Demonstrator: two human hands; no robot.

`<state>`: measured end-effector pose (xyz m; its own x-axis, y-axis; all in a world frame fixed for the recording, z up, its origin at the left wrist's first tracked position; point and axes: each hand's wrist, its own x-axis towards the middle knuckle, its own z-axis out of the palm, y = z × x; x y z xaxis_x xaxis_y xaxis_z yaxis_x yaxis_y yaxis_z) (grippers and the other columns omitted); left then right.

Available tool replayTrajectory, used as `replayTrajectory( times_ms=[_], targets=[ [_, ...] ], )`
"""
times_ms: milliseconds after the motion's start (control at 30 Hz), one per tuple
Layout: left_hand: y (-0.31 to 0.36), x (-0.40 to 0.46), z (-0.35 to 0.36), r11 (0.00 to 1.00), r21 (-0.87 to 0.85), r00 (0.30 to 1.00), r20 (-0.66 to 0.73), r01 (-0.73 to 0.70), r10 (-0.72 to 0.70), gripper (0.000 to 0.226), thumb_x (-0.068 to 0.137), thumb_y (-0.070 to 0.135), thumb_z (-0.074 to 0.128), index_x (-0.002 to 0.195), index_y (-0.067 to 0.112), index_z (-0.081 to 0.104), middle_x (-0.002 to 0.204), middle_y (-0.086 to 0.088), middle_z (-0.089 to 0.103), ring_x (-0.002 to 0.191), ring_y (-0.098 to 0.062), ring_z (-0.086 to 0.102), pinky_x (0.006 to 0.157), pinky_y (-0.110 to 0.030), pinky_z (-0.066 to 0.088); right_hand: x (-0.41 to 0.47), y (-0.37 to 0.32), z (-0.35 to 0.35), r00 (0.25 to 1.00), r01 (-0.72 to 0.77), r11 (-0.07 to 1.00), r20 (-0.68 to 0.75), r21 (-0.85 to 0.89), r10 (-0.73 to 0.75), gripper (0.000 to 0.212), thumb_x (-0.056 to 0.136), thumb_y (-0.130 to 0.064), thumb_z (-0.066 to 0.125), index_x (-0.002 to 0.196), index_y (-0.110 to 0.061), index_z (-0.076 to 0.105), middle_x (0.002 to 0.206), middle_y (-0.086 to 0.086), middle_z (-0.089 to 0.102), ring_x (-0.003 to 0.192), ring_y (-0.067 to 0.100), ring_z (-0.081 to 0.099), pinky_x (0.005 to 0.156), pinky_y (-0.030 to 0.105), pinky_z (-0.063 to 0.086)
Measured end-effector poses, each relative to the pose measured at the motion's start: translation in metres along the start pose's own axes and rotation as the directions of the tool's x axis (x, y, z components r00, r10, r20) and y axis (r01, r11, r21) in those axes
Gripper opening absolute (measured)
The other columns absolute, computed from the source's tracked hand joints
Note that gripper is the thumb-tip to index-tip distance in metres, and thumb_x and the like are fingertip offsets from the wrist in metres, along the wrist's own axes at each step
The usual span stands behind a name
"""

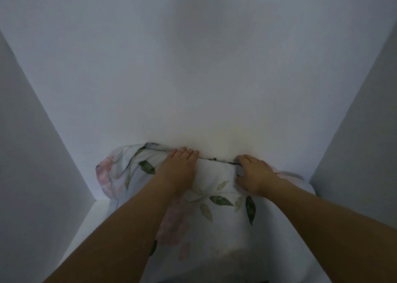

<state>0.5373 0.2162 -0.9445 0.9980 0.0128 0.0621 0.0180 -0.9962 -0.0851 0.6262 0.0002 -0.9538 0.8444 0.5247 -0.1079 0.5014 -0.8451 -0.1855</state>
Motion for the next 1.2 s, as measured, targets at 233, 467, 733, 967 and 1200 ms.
replayTrajectory(
  times_ms=[233, 467, 733, 967, 1200],
  targets=[
    [0.001, 0.035, 0.007, 0.996, 0.064, 0.956, 0.283, 0.059, -0.075, 0.049, 0.078, 0.035, 0.067, 0.119, 0.010, 0.058, 0.123, -0.012, 0.060, 0.110, -0.029, 0.057, 0.093, -0.037, 0.049, 0.039, 0.003, 0.025, 0.984, 0.097, 0.995, 0.153, -0.037, -0.091, 0.077, 0.073, -0.057, 0.066, 0.138, -0.022, 0.044, 0.135, 0.008, 0.051, 0.119, 0.026, 0.050, 0.101, 0.036, 0.042],
    [-0.005, 0.030, -0.010, 0.990, 0.051, 0.790, 0.598, 0.132, -0.136, 0.058, 0.068, 0.042, 0.081, 0.113, 0.008, 0.068, 0.111, -0.009, 0.068, 0.097, -0.026, 0.067, 0.080, -0.035, 0.056, 0.037, -0.018, 0.029, 0.924, 0.188, 0.981, 0.333, 0.039, -0.190, 0.079, 0.069, -0.048, 0.074, 0.137, -0.025, 0.042, 0.135, 0.005, 0.048, 0.121, 0.026, 0.047, 0.100, 0.035, 0.042],
    [0.008, -0.049, -0.035, 0.988, -0.086, 0.769, 0.638, 0.126, -0.042, 0.055, 0.072, 0.032, 0.077, 0.120, 0.018, 0.053, 0.125, -0.011, 0.058, 0.110, -0.031, 0.058, 0.087, -0.037, 0.048, -0.029, -0.063, 0.000, 0.827, 0.231, 0.972, 0.536, -0.050, -0.169, 0.041, 0.075, -0.030, 0.071, 0.108, -0.007, 0.064, 0.104, 0.014, 0.065, 0.096, 0.027, 0.063, 0.074, 0.028, 0.046],
    [0.041, -0.166, -0.152, 0.987, -0.120, 0.816, 0.577, 0.111, -0.022, 0.020, 0.084, 0.024, 0.059, 0.101, 0.015, 0.065, 0.104, -0.009, 0.066, 0.094, -0.028, 0.063, 0.078, -0.035, 0.048, -0.155, -0.117, -0.104, 0.728, 0.221, 0.972, 0.676, -0.078, -0.111, 0.022, 0.084, -0.028, 0.066, 0.086, -0.011, 0.052, 0.075, 0.007, 0.050, 0.072, 0.024, 0.052, 0.071, 0.032, 0.043],
    [0.053, -0.272, -0.340, 0.983, -0.130, 0.893, 0.447, 0.126, -0.055, 0.013, 0.084, 0.023, 0.057, 0.090, 0.017, 0.067, 0.092, -0.007, 0.068, 0.086, -0.028, 0.065, 0.067, -0.029, 0.042, -0.278, -0.170, -0.253, 0.790, 0.282, 0.954, 0.589, -0.099, -0.172, 0.025, 0.086, -0.028, 0.057, 0.105, -0.012, 0.058, 0.111, 0.013, 0.061, 0.087, 0.026, 0.057, 0.085, 0.037, 0.051]
  ],
)
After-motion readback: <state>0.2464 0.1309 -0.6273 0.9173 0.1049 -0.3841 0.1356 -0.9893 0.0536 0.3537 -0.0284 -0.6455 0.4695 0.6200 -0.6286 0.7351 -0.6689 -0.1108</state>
